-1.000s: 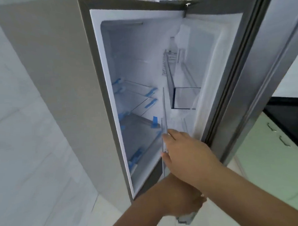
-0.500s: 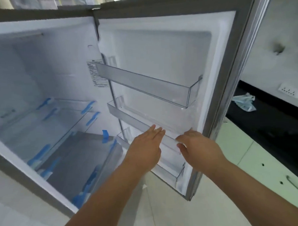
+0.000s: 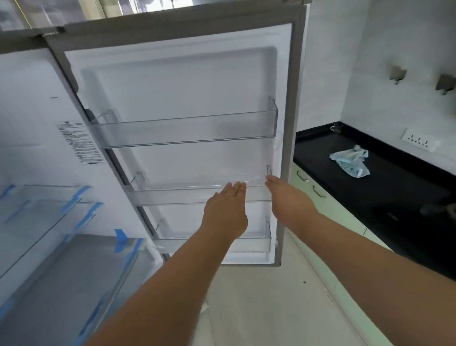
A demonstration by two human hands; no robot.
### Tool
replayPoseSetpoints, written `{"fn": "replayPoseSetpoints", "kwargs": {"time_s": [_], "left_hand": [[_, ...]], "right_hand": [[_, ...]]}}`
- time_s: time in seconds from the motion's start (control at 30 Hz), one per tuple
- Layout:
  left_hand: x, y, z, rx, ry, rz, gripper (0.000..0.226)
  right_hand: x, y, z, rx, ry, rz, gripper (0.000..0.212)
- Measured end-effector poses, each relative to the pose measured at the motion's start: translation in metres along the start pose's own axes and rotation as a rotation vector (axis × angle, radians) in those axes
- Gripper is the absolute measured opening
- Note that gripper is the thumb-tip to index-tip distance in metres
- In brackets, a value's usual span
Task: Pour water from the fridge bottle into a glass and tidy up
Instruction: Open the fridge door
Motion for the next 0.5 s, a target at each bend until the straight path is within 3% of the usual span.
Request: {"fn": "replayPoseSetpoints", "kwargs": {"time_s": [0.23, 0.37, 0.5], "left_hand": [[0.042, 0.012, 0.008, 0.015, 0.022, -0.072, 0.078], [0.046, 0.007, 0.011, -0.071, 0.022, -0.086, 0.083], [0.022, -0.013, 0.011, -0.109, 0.171, -0.109, 0.084]], "right_hand": [[0.036, 0.023, 0.001, 0.069, 0.021, -0.036, 0.078], [0.046, 0.021, -0.012, -0.038, 0.009, -0.053, 0.066], [0.044, -0.01, -0.026, -0.038, 0.142, -0.172, 0.056]]}}
Point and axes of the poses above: each hand's wrist, its own x-axis towards the middle knuckle, its own z-axis out of the palm, y = z × x, the point moved 6 cm from there along x, towards the middle knuckle, and after that the axes turned 1 degree about y, right-handed, at the moved point
